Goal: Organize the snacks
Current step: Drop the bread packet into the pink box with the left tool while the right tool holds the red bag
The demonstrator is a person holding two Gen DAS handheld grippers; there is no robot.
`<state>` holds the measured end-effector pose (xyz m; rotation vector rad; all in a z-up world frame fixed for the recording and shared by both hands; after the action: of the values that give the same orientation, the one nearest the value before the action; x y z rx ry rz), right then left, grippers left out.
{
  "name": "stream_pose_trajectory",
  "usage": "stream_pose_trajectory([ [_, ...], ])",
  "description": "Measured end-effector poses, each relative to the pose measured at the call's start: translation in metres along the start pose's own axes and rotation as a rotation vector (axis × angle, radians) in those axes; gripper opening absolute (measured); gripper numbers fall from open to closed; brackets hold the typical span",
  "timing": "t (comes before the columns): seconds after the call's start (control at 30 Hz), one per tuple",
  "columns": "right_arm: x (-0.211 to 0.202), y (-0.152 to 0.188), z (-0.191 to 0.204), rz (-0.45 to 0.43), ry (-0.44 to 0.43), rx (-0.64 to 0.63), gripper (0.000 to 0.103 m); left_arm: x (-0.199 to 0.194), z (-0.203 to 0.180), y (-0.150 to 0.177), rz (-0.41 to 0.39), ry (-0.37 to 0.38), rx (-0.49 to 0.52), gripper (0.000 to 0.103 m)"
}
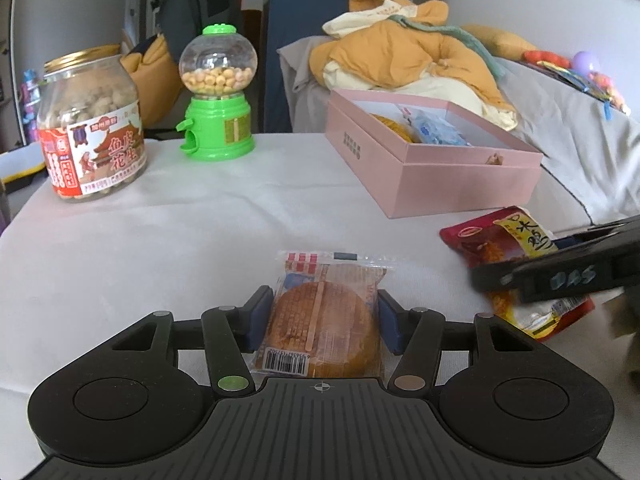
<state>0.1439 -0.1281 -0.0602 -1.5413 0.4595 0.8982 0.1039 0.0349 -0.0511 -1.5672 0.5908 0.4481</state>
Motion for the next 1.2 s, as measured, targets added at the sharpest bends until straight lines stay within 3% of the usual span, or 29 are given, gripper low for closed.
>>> stream_pose_trajectory([
  [0.07, -0.01, 0.0, -0.008, 0.008, -0.034, 0.041, 0.058, 0.0, 0.0, 0.001, -0.002, 0.003, 0.002, 0.061],
  [0.1, -0.013, 0.0, -0.013, 0.019, -0.056, 0.065, 0.056, -0.001, 0.0, 0.001, -0.001, 0.002, 0.005, 0.061],
  [0.17, -0.019, -0.002, -0.023, 0.023, -0.083, 0.11, 0.04, 0.0, -0.002, 0.0, 0.004, -0.005, 0.016, 0.061],
  [0.33, -0.032, -0.003, -0.035, 0.007, -0.106, 0.13, 0.03, 0.001, -0.011, 0.001, 0.02, -0.054, 0.091, 0.061],
  [0.5, -0.04, 0.008, -0.035, -0.004, -0.109, 0.077, 0.031, 0.001, -0.009, 0.002, 0.021, -0.052, 0.08, 0.061],
  [0.67, -0.032, 0.013, -0.028, 0.007, 0.0, 0.012, 0.067, 0.001, -0.014, 0.001, 0.025, -0.064, 0.068, 0.061],
  [0.87, -0.008, 0.014, -0.013, -0.006, 0.049, 0.033, 0.089, 0.002, -0.014, 0.001, 0.02, -0.048, 0.068, 0.061],
  [0.93, -0.005, 0.012, -0.009, -0.024, 0.066, 0.025, 0.089, 0.001, -0.014, 0.002, 0.018, -0.045, 0.065, 0.061],
  [1.03, -0.01, 0.011, -0.003, -0.038, 0.032, -0.031, 0.073, 0.001, -0.014, 0.002, 0.016, -0.05, 0.069, 0.061],
  [1.1, -0.017, 0.015, -0.003, -0.037, 0.027, -0.057, 0.07, 0.001, -0.014, 0.002, 0.015, -0.055, 0.074, 0.061],
  [1.17, -0.03, 0.019, -0.003, -0.062, 0.029, -0.103, 0.053, 0.001, -0.015, 0.002, 0.011, -0.055, 0.073, 0.061],
  [1.2, -0.036, 0.021, -0.003, -0.063, 0.025, -0.126, 0.051, 0.001, -0.014, 0.002, 0.009, -0.051, 0.068, 0.061],
])
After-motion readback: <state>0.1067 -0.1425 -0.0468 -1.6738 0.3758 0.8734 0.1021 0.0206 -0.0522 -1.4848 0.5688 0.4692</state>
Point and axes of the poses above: each gripper's, at about its wrist camera, not at the fingertips, and x roughly the way its jaws point, z to its left, y to its underside, the point moved 9 cm from there along x, roughly the way its jaws point
